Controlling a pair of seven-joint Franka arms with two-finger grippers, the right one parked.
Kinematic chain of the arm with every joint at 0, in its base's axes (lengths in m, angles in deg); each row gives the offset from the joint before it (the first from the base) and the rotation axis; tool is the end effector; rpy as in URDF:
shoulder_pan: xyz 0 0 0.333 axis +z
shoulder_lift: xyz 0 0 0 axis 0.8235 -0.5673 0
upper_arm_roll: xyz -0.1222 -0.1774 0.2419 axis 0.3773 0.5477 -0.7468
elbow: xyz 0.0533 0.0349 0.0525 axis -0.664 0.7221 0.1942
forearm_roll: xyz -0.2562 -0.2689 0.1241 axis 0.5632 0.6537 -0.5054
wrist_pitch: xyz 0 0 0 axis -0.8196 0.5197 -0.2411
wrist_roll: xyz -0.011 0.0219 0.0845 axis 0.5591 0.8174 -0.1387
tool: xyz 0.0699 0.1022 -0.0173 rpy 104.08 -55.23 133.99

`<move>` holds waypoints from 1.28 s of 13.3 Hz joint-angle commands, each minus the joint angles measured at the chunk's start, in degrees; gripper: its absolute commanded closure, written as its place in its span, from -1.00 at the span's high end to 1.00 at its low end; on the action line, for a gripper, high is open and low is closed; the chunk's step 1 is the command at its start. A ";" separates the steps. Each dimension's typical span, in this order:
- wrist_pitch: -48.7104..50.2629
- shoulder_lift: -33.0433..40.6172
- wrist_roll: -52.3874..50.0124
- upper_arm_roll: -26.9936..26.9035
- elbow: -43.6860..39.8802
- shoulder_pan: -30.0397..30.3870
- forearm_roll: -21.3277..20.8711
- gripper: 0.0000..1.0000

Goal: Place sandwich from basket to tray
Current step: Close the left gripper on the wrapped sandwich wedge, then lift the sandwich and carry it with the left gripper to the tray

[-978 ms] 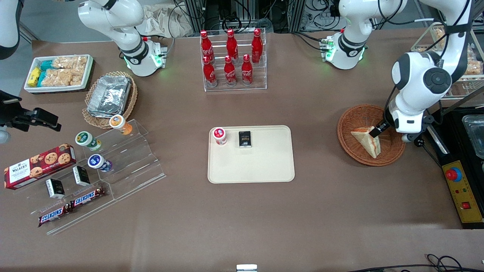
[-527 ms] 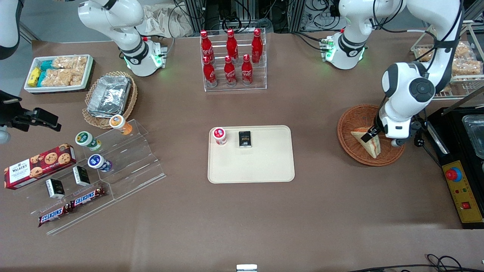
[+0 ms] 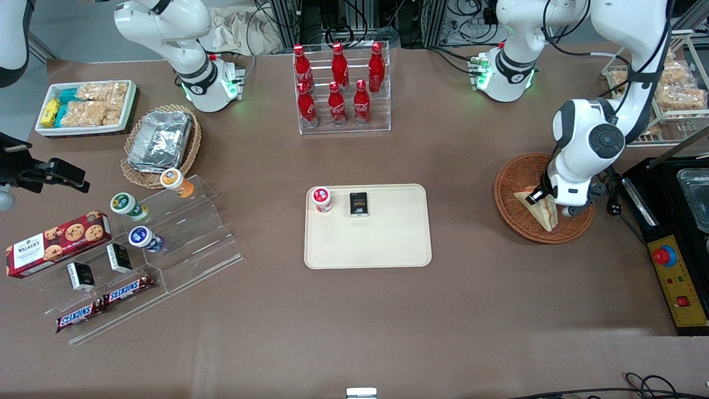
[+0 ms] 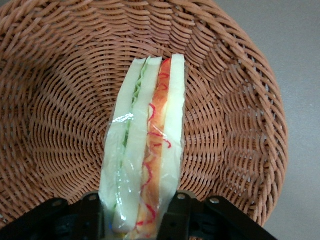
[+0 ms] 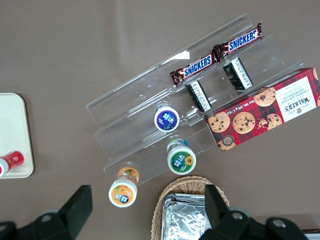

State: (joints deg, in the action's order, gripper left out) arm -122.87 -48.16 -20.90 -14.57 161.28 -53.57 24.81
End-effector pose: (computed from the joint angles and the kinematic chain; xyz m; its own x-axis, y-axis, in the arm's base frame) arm 0.4665 -0.0049 0.2294 0.8033 0.5953 -0.0195 0.5932 -0.8026 -0.0629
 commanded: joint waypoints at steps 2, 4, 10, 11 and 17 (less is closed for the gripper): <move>2.40 1.37 4.52 -0.12 -0.41 -0.20 -1.12 -1.00; 8.81 4.70 8.75 -0.29 -2.25 0.15 -1.12 -1.00; 27.95 7.36 11.49 3.81 -17.33 -0.90 -1.03 -1.00; 32.09 6.49 11.49 6.27 -21.29 -0.99 -0.86 -1.00; 37.67 0.69 7.64 23.32 -33.18 -1.08 1.86 -1.00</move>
State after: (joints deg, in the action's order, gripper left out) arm -86.52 -43.12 -11.73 4.97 132.71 -54.89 25.90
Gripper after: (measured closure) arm 0.784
